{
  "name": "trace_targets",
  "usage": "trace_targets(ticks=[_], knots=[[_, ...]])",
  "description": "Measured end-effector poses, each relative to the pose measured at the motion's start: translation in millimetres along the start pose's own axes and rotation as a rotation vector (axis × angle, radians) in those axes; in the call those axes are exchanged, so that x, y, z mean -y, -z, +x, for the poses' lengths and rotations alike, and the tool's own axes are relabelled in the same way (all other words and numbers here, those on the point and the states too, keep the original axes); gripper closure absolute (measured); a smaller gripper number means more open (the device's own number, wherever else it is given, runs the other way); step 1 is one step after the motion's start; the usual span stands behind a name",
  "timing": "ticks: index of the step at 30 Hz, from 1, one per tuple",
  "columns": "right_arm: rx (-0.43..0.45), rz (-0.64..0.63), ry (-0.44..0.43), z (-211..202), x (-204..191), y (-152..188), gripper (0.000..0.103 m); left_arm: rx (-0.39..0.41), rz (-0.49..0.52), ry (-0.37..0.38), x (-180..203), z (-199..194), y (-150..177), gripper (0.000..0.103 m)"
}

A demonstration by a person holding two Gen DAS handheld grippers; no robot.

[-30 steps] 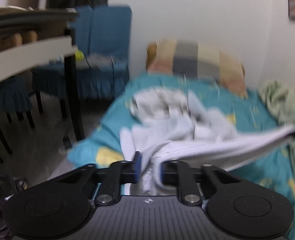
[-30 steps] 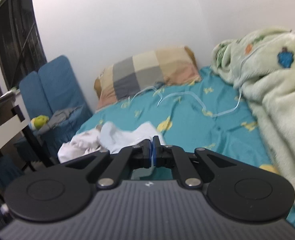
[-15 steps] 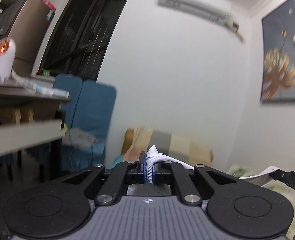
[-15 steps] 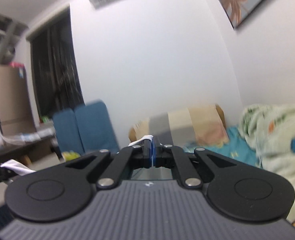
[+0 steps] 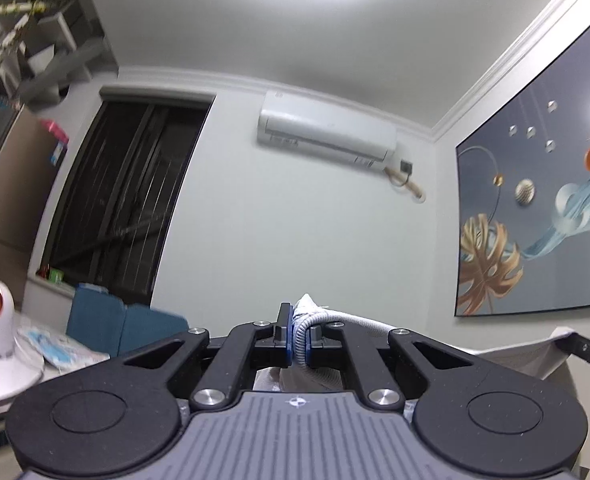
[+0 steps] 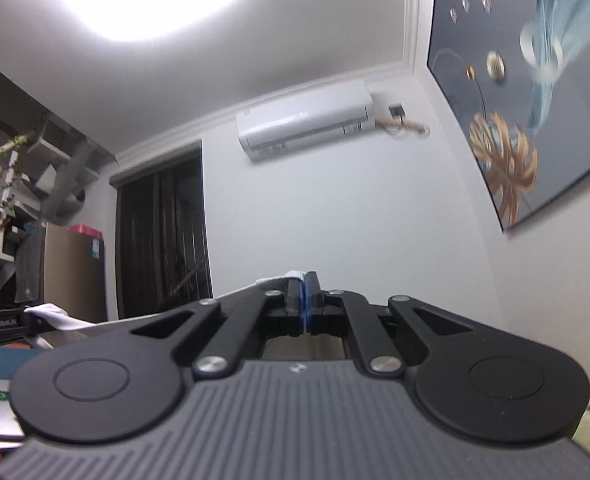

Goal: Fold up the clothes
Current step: 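Lift the T-shirt high with both grippers and shake it out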

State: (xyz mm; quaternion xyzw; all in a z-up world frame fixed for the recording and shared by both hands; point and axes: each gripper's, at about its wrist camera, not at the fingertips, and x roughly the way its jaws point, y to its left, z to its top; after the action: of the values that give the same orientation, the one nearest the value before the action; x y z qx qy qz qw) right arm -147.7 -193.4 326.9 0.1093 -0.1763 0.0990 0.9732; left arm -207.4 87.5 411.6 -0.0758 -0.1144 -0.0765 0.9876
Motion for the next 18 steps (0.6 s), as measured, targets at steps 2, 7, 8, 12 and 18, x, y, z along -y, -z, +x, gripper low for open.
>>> trace_targets(ticks=[2,7,8,12,18], knots=[[0.012,0.000,0.005,-13.4,-3.5,-16.5,0.099,-0.008,-0.009,0.017,5.1,-16.0,-13.3,0.097],[-0.043,0.003,0.028,-13.5,2.0,-16.8,0.099,-0.083,-0.048,0.041,1.0,-21.8,-4.7,0.096],[-0.065,0.007,0.036,-8.2,5.1,-10.1,0.099,-0.102,-0.051,0.038,-3.1,-13.2,4.9,0.096],[-0.135,-0.014,0.071,26.8,15.7,28.1,0.099,-0.151,-0.026,0.008,-19.5,38.5,48.2,0.096],[-0.174,-0.032,0.111,122.0,42.8,80.3,0.099,-0.195,-0.016,-0.028,-47.4,173.5,105.4,0.096]])
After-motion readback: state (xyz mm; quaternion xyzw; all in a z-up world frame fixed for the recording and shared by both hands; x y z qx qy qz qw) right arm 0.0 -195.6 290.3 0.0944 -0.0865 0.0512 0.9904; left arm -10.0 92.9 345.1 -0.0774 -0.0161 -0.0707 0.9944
